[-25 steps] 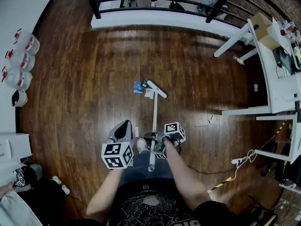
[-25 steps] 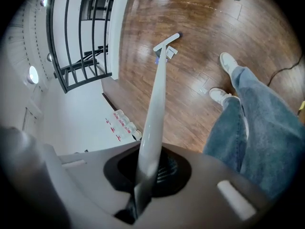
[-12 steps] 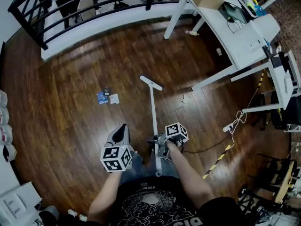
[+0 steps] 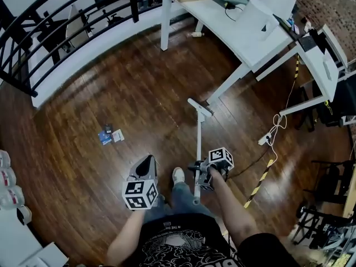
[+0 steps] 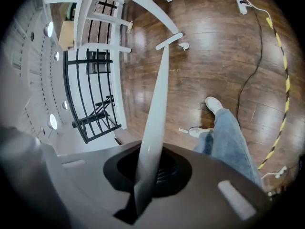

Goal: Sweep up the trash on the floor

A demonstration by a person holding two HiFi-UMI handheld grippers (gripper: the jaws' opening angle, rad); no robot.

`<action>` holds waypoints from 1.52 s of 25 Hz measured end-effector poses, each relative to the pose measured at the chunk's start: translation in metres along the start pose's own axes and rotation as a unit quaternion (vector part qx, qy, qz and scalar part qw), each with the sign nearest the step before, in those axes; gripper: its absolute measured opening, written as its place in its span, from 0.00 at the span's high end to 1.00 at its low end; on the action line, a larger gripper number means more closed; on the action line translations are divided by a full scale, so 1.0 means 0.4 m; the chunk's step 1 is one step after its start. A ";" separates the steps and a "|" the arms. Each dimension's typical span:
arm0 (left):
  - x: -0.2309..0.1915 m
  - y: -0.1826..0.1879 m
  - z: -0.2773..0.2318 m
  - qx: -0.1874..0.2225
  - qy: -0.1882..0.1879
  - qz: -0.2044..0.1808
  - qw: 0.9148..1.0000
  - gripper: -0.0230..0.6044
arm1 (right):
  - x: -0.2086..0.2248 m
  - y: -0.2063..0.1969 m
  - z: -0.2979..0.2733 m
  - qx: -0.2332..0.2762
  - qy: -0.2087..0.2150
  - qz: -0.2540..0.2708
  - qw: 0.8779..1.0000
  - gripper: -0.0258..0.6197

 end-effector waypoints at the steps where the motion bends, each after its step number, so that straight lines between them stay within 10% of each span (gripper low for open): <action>1: 0.026 0.004 -0.021 -0.004 -0.002 -0.004 1.000 0.96 | 0.019 0.025 0.021 0.002 0.000 -0.008 1.000 0.95; 11: 0.212 0.023 -0.166 -0.029 -0.007 -0.037 0.999 0.96 | 0.124 0.205 0.102 0.003 0.039 -0.089 0.995 0.96; 19: 0.187 0.034 -0.162 -0.021 0.032 -0.031 0.999 0.96 | 0.077 0.145 0.028 -0.022 0.085 -0.123 0.989 0.96; 38: -0.344 -0.067 0.262 0.029 0.142 0.057 0.988 0.96 | -0.145 -0.290 -0.461 -0.091 0.100 -0.130 0.982 0.96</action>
Point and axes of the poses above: the fingertips, and each gripper's own axes: z backward along the fingers, x to its right, y out of its top, the point moved 8 cm from there along z, backward along the fingers, and after that the axes turned 1 degree about -z, right-handed, at the moved point
